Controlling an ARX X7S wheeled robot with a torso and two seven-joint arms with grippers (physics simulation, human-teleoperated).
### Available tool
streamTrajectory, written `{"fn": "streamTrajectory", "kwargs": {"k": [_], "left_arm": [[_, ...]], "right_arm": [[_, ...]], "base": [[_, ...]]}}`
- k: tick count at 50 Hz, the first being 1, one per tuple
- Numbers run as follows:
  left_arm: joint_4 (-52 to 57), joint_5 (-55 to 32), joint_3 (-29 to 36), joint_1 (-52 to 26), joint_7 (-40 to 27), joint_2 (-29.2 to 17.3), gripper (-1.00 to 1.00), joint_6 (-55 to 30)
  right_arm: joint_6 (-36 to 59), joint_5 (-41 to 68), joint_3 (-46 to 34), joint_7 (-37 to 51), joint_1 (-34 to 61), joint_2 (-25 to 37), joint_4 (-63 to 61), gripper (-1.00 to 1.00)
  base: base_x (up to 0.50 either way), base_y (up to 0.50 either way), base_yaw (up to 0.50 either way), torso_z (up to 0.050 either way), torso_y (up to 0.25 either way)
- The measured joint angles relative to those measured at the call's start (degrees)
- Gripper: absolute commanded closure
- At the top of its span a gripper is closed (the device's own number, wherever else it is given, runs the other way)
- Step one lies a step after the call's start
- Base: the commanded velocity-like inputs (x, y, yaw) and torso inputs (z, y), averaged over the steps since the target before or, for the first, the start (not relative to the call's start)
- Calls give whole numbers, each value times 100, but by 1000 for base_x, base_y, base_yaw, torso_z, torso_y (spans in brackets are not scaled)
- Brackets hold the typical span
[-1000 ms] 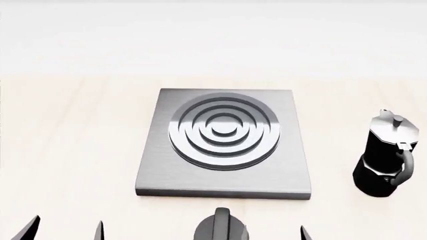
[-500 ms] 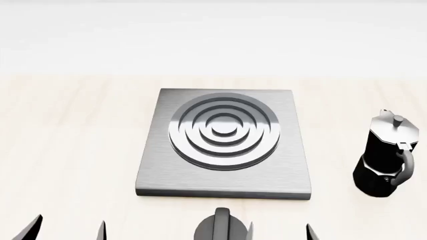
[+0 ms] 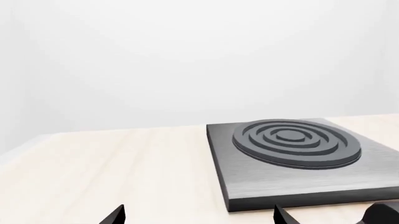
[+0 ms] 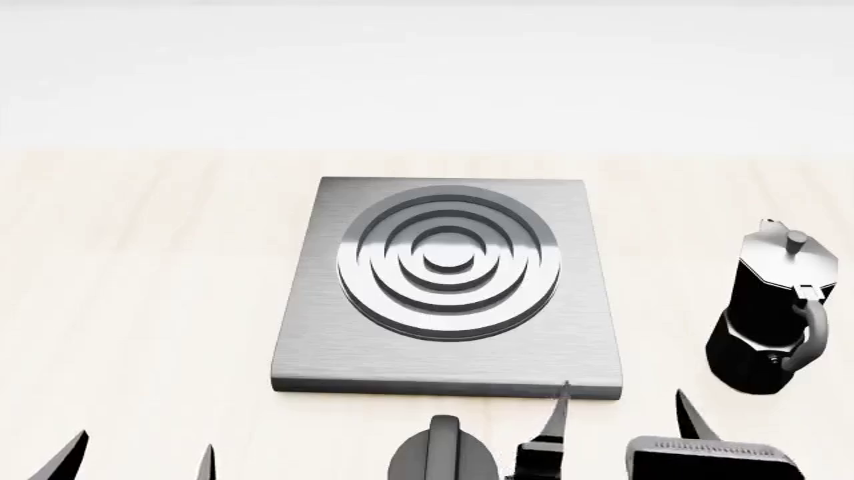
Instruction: Put the moka pot on the stove.
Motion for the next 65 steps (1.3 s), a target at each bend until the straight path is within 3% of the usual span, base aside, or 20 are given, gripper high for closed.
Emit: {"fn": "streamTrajectory", "kwargs": {"k": [33,65], "left_arm": [[-114,-143,193,-117,-243,-187,-100,-5],[-76,-280,316,-146,-418,-358,-100,-34]], "right_arm": [[2883,223,572,505,1235,869,-1450,-100],[3491,844,1260,169,1749,1186,-1123,-100]], "base": [[0,0,0,0,0],[0,0,0,0,0]]}}
